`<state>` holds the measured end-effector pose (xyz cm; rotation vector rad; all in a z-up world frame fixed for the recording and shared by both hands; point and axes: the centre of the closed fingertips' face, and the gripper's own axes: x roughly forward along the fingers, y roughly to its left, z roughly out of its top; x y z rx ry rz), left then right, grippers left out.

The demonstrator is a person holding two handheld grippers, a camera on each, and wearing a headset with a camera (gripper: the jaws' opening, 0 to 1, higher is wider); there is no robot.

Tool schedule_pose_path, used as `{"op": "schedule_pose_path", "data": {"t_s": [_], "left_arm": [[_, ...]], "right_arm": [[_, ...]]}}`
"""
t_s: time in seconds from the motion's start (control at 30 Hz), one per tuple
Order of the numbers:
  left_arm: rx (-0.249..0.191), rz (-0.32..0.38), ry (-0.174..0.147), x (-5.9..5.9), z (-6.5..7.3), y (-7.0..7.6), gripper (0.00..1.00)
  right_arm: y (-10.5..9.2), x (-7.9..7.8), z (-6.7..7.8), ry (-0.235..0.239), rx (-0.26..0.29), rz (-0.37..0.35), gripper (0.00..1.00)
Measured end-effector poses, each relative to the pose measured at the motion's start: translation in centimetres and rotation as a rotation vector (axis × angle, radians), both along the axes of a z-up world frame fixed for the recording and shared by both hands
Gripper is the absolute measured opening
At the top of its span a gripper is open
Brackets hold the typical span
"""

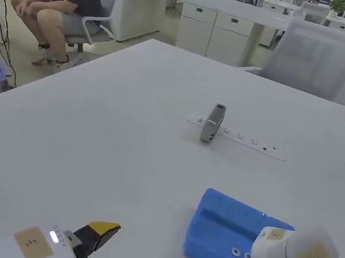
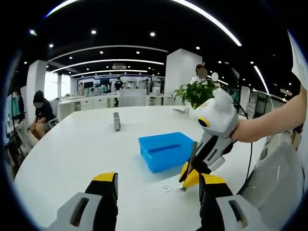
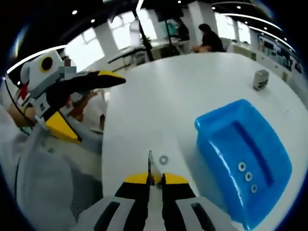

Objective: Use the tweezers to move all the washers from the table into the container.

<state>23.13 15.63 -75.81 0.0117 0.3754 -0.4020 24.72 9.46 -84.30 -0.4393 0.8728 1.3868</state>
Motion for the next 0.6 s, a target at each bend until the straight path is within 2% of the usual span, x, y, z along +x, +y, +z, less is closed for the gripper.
{"op": "schedule_pose_path", "data": {"t_s": [0.2,0.33,0.4,0.6], "left_arm": [[0.005,-0.004,0.003,0.0,-0.1,0.0,0.69],[0.006,-0.001,0.004,-0.1,-0.1,0.0,0.68],[0.006,-0.002,0.005,-0.1,-0.1,0.0,0.68],[0.008,-0.003,0.007,0.0,-0.2,0.0,0.68]], "right_arm": [[0.0,-0.6,-0.4,-0.156,-0.064,0.141,0.05],[-0.4,-1.1,-1.0,-0.229,-0.117,0.207,0.05],[-0.6,-1.2,-1.3,-0.241,-0.128,0.216,0.05],[-0.7,-1.3,-1.2,-0.248,-0.116,0.238,0.05]]}}
